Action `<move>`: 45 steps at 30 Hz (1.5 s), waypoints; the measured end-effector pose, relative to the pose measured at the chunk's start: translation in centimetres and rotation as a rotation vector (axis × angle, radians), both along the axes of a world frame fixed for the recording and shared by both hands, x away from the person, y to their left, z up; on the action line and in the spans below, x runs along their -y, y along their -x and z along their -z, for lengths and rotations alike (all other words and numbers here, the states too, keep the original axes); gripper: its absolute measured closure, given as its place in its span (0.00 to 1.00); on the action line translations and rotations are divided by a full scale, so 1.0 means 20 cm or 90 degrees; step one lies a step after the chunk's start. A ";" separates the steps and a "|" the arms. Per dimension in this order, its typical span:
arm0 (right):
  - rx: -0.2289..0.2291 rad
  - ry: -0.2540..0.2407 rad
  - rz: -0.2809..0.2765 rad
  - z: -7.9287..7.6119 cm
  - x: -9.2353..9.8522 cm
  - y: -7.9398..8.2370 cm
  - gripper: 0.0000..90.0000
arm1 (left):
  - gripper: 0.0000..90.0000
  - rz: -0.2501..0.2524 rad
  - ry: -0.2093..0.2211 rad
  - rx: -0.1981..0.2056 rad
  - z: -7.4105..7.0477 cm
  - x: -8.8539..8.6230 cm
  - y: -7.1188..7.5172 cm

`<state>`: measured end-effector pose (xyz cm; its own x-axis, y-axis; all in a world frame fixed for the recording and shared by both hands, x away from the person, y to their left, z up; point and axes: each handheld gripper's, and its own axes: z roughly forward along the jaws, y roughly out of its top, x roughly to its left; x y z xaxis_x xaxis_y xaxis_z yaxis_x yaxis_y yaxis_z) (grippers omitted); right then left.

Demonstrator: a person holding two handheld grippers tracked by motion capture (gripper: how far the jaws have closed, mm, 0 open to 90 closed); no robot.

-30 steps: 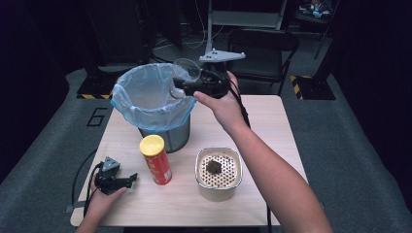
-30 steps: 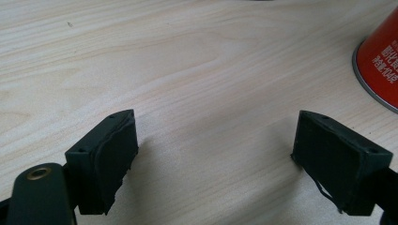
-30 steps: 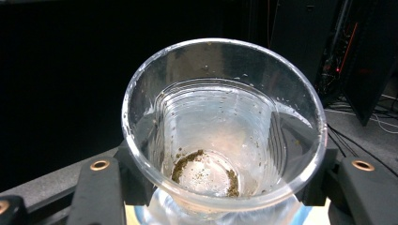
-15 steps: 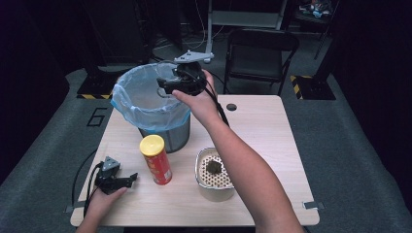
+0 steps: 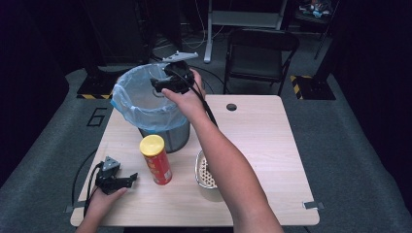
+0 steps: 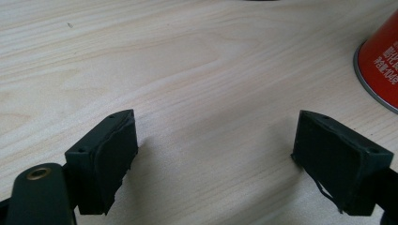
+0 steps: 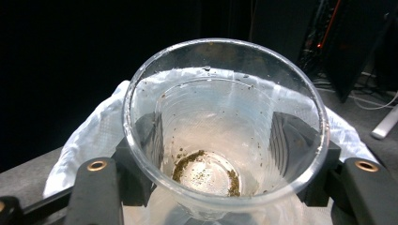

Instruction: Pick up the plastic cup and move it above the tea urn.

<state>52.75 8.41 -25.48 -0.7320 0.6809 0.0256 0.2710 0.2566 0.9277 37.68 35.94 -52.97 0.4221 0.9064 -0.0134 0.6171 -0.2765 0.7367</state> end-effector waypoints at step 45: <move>0.049 0.040 -0.018 0.04 0.55 0.35 0.21 | 0.13 0.001 -0.002 0.005 0.00 0.01 -0.06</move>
